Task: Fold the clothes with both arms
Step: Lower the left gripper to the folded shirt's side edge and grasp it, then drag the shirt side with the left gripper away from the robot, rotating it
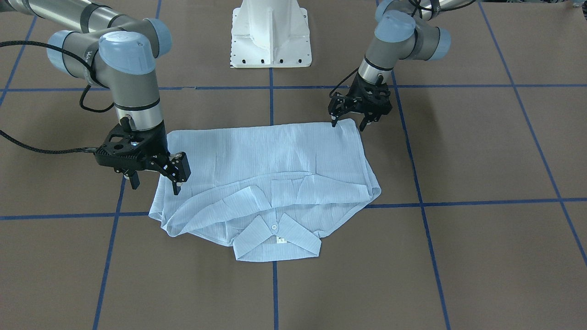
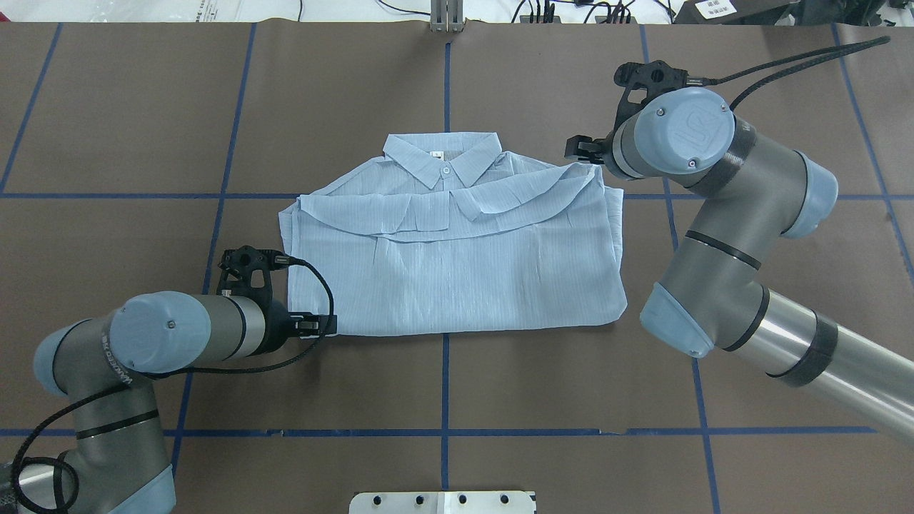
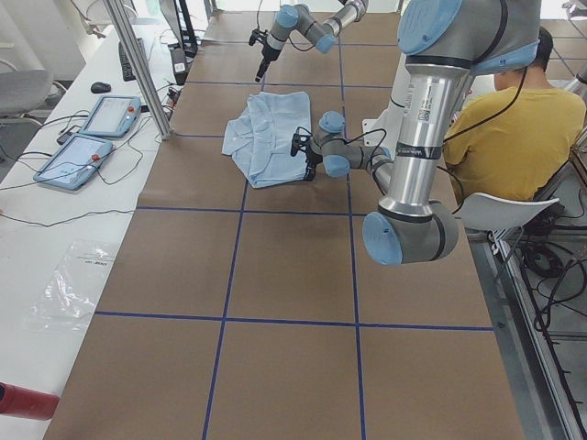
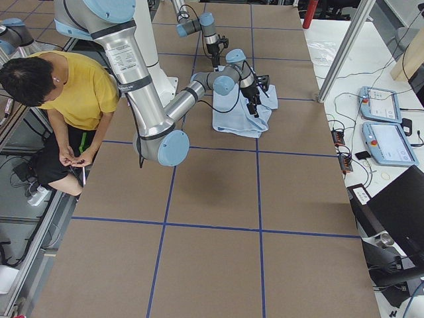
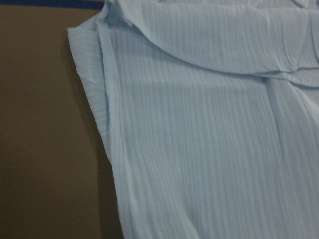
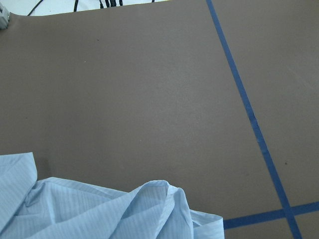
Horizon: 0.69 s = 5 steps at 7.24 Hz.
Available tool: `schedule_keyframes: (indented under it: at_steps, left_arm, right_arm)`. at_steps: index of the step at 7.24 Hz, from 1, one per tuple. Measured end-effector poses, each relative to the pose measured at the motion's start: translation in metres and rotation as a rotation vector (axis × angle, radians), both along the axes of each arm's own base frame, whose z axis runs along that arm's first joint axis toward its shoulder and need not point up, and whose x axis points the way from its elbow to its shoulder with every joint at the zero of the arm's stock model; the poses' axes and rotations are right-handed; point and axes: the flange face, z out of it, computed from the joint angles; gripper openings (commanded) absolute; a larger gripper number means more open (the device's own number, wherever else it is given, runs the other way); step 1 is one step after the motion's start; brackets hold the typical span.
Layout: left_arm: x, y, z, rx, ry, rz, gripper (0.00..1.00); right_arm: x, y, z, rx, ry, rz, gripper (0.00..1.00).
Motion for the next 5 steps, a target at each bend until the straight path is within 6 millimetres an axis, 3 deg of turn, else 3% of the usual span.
schedule_keyframes:
  at_steps: [3,5]
  left_arm:
    - [0.001,0.009,-0.003,-0.001,0.008,0.006,0.0]
    - [-0.027,-0.026,0.007,0.053,-0.036,-0.03,0.0]
  right_arm:
    - [-0.001,0.001,0.0,0.002,0.001,0.0,1.0]
    - [-0.003,0.003,-0.001,0.002,-0.001,0.001,1.0]
